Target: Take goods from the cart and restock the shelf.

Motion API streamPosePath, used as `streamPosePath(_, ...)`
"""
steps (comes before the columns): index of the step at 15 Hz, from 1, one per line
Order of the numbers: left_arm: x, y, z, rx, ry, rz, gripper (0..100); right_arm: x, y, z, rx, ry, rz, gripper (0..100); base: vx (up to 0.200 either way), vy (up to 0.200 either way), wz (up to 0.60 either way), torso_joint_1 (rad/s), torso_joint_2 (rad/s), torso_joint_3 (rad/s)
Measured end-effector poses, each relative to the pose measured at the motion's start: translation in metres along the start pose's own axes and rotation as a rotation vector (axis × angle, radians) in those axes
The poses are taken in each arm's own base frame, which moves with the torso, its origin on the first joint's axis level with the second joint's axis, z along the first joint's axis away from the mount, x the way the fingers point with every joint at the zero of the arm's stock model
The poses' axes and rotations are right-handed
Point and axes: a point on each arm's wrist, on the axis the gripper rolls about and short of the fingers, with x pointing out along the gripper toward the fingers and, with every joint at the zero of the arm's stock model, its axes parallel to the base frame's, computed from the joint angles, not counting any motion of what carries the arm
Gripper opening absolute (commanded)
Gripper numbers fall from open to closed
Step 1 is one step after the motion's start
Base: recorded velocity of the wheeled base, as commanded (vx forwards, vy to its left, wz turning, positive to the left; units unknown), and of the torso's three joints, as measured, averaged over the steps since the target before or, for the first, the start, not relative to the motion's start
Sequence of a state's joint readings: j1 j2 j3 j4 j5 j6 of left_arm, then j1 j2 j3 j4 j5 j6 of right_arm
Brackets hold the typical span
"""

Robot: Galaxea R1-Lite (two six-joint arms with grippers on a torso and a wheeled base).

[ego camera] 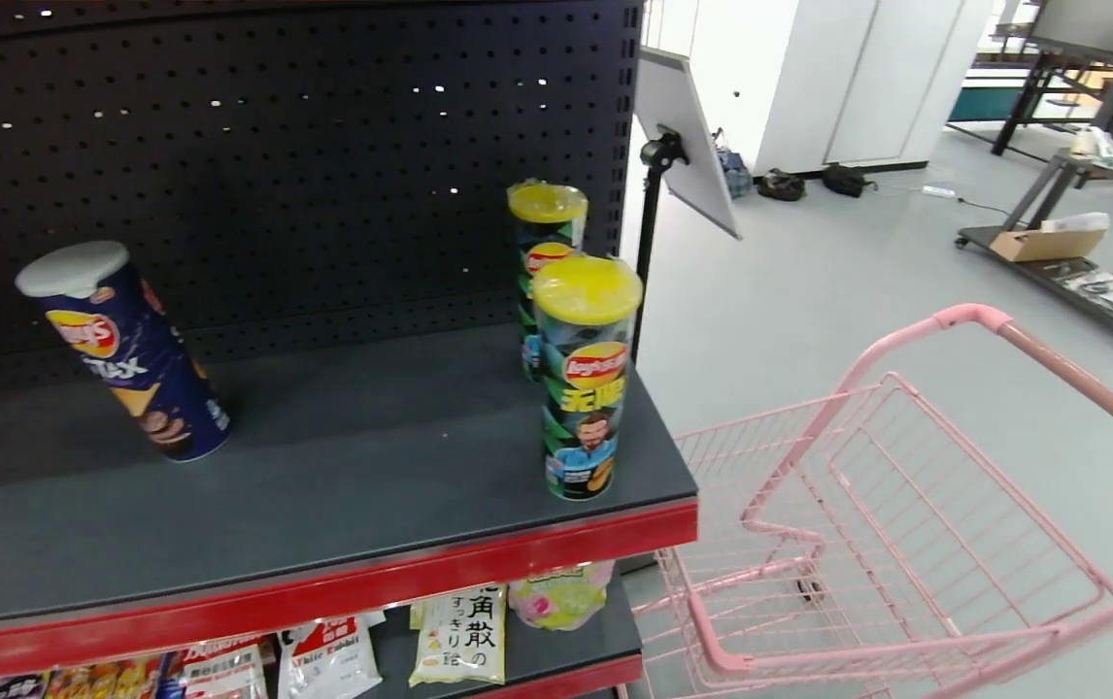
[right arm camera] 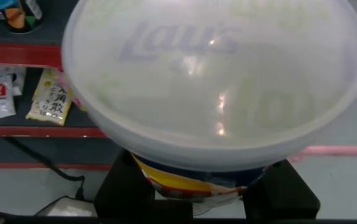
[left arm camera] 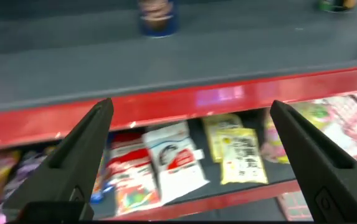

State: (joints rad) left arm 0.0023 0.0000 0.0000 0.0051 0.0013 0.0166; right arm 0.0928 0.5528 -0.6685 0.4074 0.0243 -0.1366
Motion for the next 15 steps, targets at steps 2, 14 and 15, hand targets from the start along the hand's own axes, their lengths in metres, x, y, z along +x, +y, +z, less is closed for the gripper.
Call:
streamPosePath(2,0.000,0.000,0.000,0.000,0.000,0.000,100,0.001,0.001,-0.004,-0.003,0.000,0.000,0,0.000,0.000,0.30,-0.001,0.00,0.001)
streamPosePath(14,0.000,0.000,0.000,0.000,-0.001,-0.001,100,-0.026,0.012,-0.078,0.001,-0.151,0.028,0,0.000,0.133,0.00,0.001,0.00,0.001)
streamPosePath(15,0.000,0.000,0.000,0.000,-0.001,-0.001,100,-0.028,0.012,-0.080,0.000,-0.163,0.027,0,0.000,0.200,0.00,0.012,0.00,-0.002)
